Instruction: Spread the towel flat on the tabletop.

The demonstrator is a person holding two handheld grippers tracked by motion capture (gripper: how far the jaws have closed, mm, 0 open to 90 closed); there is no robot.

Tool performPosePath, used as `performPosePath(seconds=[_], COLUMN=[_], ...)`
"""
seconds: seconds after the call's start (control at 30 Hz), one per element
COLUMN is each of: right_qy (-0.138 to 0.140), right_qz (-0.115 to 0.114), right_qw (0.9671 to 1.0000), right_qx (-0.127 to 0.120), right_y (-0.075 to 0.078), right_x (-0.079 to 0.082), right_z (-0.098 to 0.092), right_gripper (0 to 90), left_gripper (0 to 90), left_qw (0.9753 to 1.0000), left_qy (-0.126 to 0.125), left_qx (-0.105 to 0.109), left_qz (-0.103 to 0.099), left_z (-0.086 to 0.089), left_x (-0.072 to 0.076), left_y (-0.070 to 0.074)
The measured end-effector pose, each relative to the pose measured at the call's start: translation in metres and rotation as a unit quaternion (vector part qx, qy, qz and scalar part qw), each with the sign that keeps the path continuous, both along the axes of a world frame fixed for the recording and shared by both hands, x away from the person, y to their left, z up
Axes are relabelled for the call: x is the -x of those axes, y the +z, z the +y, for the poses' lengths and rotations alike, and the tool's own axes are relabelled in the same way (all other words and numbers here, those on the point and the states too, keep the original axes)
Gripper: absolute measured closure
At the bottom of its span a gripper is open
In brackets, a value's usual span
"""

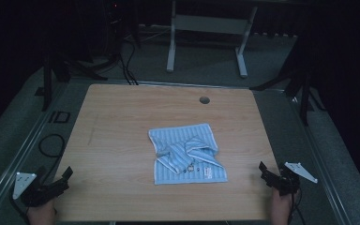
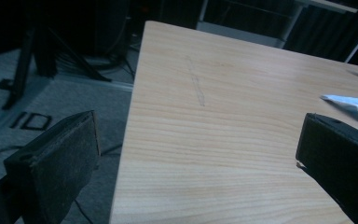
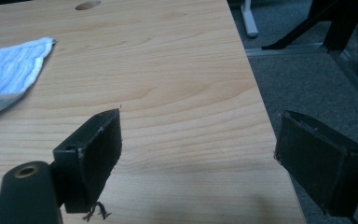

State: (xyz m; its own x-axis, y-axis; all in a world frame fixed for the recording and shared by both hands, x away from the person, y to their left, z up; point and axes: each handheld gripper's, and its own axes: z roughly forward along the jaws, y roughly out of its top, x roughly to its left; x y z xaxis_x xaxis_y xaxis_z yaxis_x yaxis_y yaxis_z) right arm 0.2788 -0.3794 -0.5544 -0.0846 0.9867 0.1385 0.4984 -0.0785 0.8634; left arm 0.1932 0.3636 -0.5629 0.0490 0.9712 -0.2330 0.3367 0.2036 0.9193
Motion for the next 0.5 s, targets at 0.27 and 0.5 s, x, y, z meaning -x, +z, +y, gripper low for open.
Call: performPosePath(seconds=[0.27, 0.5], right_qy=[0.031, 0.093], right_qz=[0.047, 0.070], right_qw=[0.9977, 0.9930], right_qx=[-0.036, -0.019], right_y=[-0.002, -0.003], right_x=[-0.009, -0.014], right_z=[-0.006, -0.005], right_gripper=[14.2, 14.2], left_gripper=[0.0, 0.0], left_qw=[0.9993, 0.9952], left_qy=[-0.030, -0.083], left_qx=[0.014, 0.012], left_qz=[0.018, 0.049], left_z=[0.005, 0.000], left_x=[-0.001, -0.006], left_y=[0.000, 0.003])
